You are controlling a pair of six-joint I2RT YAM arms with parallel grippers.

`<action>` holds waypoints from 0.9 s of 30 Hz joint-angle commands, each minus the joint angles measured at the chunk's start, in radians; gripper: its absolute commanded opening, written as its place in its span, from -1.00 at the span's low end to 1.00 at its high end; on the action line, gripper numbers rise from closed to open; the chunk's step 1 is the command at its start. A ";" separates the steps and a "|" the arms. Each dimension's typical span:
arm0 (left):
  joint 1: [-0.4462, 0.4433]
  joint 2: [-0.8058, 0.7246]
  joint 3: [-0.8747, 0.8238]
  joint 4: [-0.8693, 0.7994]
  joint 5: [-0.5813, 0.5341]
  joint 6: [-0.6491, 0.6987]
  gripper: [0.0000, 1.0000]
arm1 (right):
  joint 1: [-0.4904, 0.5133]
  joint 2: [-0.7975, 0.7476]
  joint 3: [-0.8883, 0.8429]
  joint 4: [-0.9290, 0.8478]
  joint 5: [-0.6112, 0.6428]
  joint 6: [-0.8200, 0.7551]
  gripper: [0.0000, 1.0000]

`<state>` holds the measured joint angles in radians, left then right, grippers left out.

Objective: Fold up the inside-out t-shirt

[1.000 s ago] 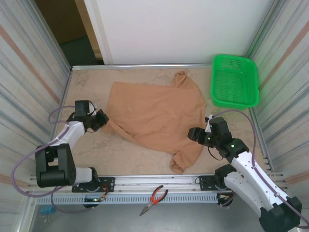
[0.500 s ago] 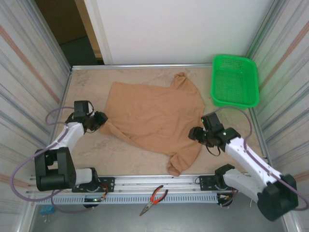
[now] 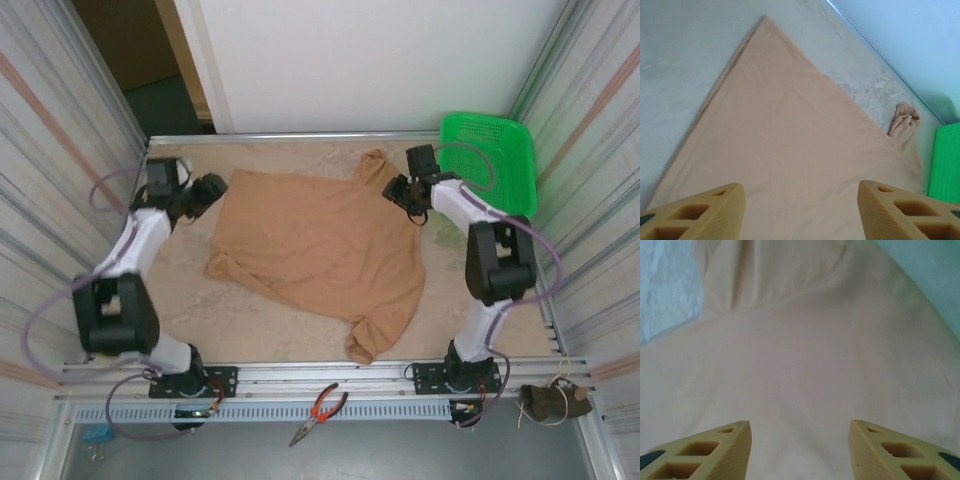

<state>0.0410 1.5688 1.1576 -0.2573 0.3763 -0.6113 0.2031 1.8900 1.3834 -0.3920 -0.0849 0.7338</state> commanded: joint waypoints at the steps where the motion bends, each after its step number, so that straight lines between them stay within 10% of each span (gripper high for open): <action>1: -0.048 0.224 0.174 -0.004 0.042 0.044 0.21 | -0.004 0.138 0.143 -0.027 -0.015 0.056 0.01; 20: -0.050 0.759 0.527 0.082 -0.032 -0.205 0.19 | -0.053 0.838 1.082 -0.346 -0.104 0.273 0.00; 27: -0.025 0.837 0.680 0.070 -0.061 -0.219 0.19 | -0.121 0.977 1.260 -0.121 -0.328 0.396 -0.11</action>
<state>-0.0063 2.3604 1.7935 -0.1585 0.3614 -0.8101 0.1074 2.8105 2.6347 -0.5610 -0.3130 1.0649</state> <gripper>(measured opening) 0.594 0.446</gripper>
